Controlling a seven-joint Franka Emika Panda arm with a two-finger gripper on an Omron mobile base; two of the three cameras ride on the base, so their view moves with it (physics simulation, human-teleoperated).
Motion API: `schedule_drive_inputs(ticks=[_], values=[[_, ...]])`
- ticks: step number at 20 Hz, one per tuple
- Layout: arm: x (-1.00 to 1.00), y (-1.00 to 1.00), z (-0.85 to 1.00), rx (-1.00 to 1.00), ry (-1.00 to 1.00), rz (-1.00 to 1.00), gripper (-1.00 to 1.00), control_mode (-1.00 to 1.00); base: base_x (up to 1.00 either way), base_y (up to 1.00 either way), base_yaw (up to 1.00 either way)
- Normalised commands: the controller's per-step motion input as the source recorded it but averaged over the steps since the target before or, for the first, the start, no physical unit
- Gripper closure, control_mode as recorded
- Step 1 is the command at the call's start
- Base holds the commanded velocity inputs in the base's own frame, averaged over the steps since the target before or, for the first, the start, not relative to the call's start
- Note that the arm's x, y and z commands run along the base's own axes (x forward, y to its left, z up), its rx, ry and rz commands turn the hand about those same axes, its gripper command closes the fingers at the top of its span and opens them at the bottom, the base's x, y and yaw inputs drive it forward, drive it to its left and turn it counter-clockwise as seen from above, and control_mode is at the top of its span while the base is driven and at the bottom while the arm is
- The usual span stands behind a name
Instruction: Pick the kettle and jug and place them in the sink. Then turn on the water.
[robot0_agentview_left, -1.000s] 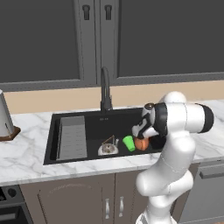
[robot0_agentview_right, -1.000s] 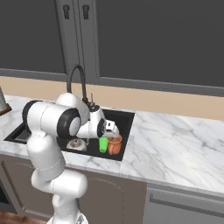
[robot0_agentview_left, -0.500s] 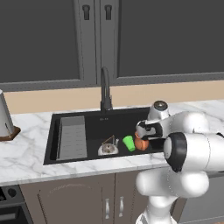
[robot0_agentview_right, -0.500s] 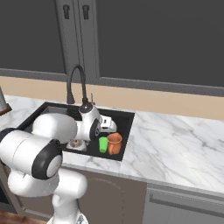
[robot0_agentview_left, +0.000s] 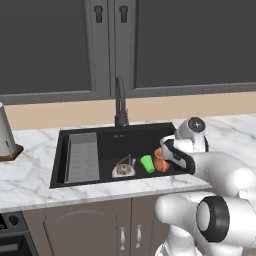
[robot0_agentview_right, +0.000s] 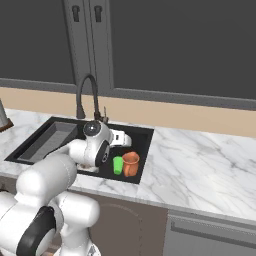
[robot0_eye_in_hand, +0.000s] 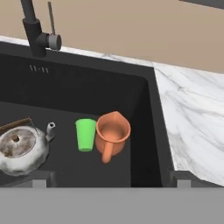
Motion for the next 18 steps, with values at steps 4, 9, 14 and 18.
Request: schedule_drive_inputs(ticks=[4,9,14,18], values=[[-0.01,0.15,0.01,0.01,-0.06,0.01,-1.00,-1.00,0.00,0.00,0.00],[-0.04,0.05,0.00,0.08,0.00,0.04,-1.00,-1.00,0.00,0.00,0.00],[0.00,0.05,0.18,0.06,0.00,0.02,-1.00,-1.00,0.00,0.00,0.00],[-0.09,0.01,0.53,0.01,0.01,0.02,-1.00,-1.00,0.00,0.00,0.00]])
